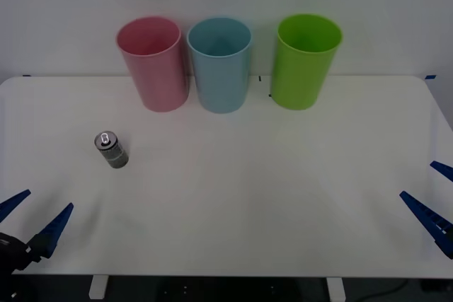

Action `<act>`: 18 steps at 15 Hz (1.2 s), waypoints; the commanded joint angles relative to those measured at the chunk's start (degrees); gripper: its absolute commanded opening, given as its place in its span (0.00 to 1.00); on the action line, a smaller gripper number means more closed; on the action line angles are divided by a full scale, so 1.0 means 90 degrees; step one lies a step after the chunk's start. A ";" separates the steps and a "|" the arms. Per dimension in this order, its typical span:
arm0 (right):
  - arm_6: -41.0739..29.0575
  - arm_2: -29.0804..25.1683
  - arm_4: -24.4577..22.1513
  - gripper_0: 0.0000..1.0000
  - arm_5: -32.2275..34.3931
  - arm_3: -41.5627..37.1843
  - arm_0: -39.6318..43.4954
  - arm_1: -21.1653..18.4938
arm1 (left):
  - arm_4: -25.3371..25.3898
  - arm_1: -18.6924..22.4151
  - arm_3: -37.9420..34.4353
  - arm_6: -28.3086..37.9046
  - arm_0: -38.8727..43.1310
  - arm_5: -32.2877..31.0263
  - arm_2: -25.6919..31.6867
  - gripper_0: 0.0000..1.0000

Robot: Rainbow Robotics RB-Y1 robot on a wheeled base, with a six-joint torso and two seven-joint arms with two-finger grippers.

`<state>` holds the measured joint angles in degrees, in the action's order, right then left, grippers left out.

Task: Grasp the object on the table and drop it into the matching bin: aluminum can to the light blue bin, PET bottle to the pink bin.

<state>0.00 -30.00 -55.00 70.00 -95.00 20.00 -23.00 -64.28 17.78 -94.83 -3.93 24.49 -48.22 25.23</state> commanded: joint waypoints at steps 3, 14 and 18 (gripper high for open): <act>0.0000 0.0000 0.0000 1.00 0.0000 0.0000 0.0000 0.0000 | -0.0075 -0.0100 0.0781 -0.0110 -0.0729 0.0289 -0.0294 1.00; 0.0000 0.0000 0.0000 1.00 0.0000 0.0000 0.0000 0.0000 | -0.0387 -0.0110 0.2519 -0.0501 -0.2477 0.0543 -0.0460 1.00; 0.0000 0.0000 0.0000 1.00 0.0000 0.0000 0.0000 0.0000 | -0.0592 -0.0110 0.2900 -0.0540 -0.2917 0.0719 -0.0528 1.00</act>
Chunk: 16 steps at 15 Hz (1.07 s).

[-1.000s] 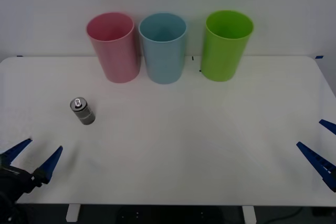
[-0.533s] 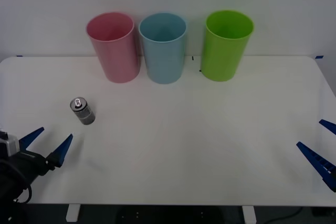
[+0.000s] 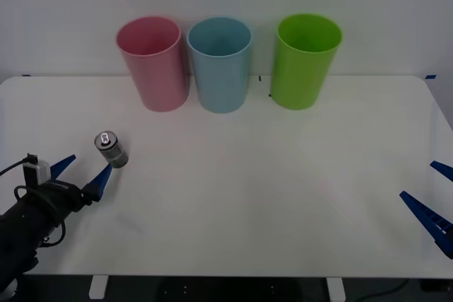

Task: Grasp the object on the table and drop it into the matching bin: aluminum can to the light blue bin, PET bottle to the pink bin.

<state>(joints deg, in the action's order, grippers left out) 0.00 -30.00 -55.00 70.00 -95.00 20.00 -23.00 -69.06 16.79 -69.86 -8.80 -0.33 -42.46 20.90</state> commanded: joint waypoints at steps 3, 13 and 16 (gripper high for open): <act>0.0001 0.0000 0.0000 1.00 0.0000 0.0000 0.0000 0.0000 | -0.0070 0.0000 0.0595 -0.0086 -0.0559 0.0118 -0.0095 1.00; 0.0001 0.0000 0.0000 1.00 0.0000 0.0000 0.0000 0.0000 | -0.0344 0.0000 0.1542 -0.0155 -0.1497 0.0392 -0.0261 1.00; 0.0001 0.0000 0.0000 1.00 0.0000 0.0000 0.0000 0.0000 | -0.0334 0.0000 0.1620 -0.0164 -0.1595 0.0470 -0.0340 1.00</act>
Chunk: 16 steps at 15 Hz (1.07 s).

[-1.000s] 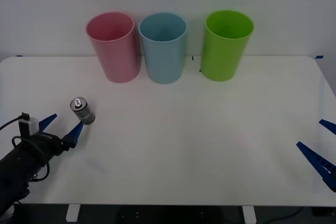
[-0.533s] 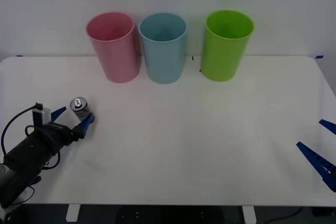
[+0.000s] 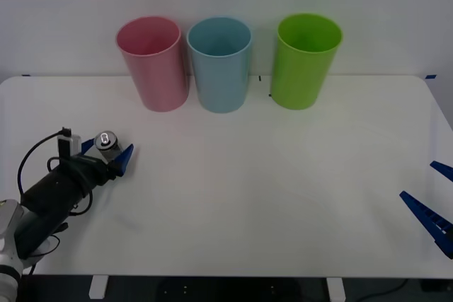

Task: Grasp the object on the table and drop it into the matching bin: aluminum can to the light blue bin, PET bottle to the pink bin.

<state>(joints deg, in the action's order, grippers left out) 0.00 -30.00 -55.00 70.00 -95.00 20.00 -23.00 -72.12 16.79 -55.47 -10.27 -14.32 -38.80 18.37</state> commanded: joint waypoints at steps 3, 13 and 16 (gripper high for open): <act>0.0000 0.0000 0.0000 1.00 0.0000 0.0000 0.0000 0.0000 | 0.0016 0.0000 0.0011 0.0018 -0.0049 0.0112 -0.0127 1.00; 0.0000 0.0000 0.0000 1.00 0.0000 0.0000 0.0000 0.0000 | 0.0094 0.0000 0.0021 -0.0011 -0.0049 0.0112 -0.0137 0.00; 0.0000 0.0000 0.0000 1.00 0.0000 0.0000 0.0000 0.0000 | 0.0094 0.0000 0.0011 -0.0011 -0.0049 0.0083 -0.0137 0.00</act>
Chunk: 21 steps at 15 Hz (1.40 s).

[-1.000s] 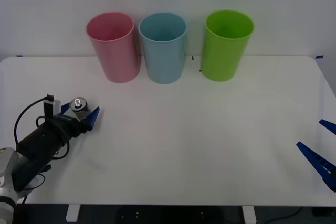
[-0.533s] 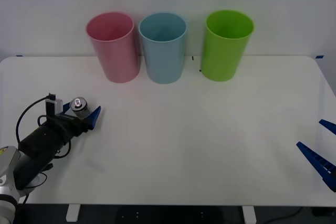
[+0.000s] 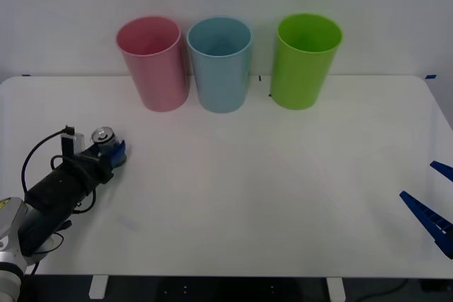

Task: Grasp the object on the table and drop it into the matching bin: aluminum can to the light blue bin, PET bottle to the pink bin.

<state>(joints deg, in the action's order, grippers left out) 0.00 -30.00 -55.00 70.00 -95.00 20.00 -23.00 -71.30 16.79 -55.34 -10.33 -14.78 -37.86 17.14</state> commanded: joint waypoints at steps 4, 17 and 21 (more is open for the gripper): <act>0.0000 0.0000 0.0000 1.00 0.0000 0.0000 0.0000 0.0000 | 0.0012 0.0000 -0.0003 0.0005 0.0021 -0.0129 0.0010 0.00; 0.0000 0.0000 0.0000 1.00 0.0000 0.0000 0.0000 0.0000 | 0.0412 0.0400 -0.1488 0.0249 0.0724 -0.1155 0.0039 0.00; 0.0000 0.0000 0.0000 1.00 0.0000 0.0000 0.0000 0.0000 | 0.0861 0.0400 -0.2494 0.0415 0.1212 -0.1145 -0.0078 0.00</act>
<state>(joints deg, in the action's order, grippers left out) 0.00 -30.00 -55.00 70.00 -95.00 20.00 -23.00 -64.24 20.39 -76.39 -6.88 -4.55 -48.24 16.70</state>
